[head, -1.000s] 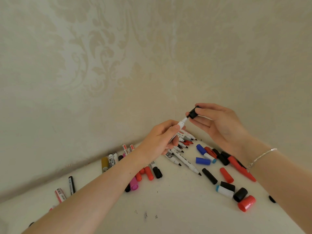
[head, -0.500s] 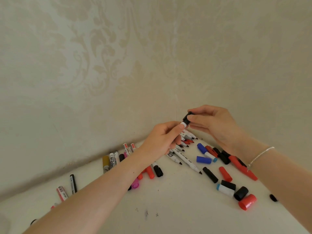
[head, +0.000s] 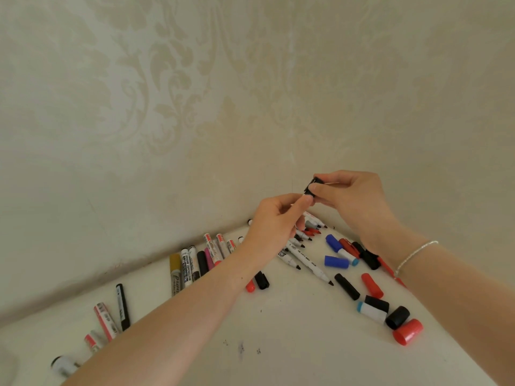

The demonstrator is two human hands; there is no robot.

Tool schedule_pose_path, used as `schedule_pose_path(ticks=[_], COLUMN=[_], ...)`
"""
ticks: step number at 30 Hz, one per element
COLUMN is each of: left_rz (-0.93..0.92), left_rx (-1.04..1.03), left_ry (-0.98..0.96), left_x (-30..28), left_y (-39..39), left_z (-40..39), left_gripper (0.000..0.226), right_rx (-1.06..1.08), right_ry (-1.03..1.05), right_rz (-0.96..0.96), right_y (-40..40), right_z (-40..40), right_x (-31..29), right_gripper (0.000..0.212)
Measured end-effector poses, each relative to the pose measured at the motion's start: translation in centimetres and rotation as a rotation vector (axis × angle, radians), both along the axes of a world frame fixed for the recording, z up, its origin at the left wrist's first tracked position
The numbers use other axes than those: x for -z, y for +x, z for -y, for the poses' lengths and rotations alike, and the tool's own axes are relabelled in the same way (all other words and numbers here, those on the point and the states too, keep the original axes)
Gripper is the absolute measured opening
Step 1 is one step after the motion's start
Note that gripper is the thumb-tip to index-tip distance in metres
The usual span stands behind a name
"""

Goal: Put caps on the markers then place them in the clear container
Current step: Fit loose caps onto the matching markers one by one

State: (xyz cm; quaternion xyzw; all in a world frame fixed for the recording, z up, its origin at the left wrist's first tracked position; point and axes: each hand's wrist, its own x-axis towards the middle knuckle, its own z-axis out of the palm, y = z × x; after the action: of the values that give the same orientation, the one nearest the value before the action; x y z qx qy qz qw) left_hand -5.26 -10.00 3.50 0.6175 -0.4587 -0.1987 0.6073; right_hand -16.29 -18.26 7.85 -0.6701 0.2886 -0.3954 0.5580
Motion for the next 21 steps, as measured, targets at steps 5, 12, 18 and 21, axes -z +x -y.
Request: schedule_pose_path(ticks=[5,12,18,21], left_rz=[0.555,0.945,0.983,1.008], left_rx=[-0.038,0.085,0.043,0.031], left_ry=[0.166,0.516,0.495,0.464], left_x=[1.7,2.9,4.8,5.4], left_y=[2.5,6.5,7.4,7.8], left_z=[-1.1,-3.5,-4.0,-3.8], left_gripper=[0.024,0.036,0.039,0.031], right_rx=[-0.054,-0.134,-0.343,-0.442], right_ry=[-0.141,-0.238,-0.254,-0.298], right_rz=[-0.303,-0.685,-1.145,-1.283], right_y=[-0.4,-2.7,-5.4,-6.3], right_z=[0.5,3.0,3.4,2.6], right_x=[1.4,2.1,2.8,2.9], right_gripper=[0.010,0.009,0.011,0.010])
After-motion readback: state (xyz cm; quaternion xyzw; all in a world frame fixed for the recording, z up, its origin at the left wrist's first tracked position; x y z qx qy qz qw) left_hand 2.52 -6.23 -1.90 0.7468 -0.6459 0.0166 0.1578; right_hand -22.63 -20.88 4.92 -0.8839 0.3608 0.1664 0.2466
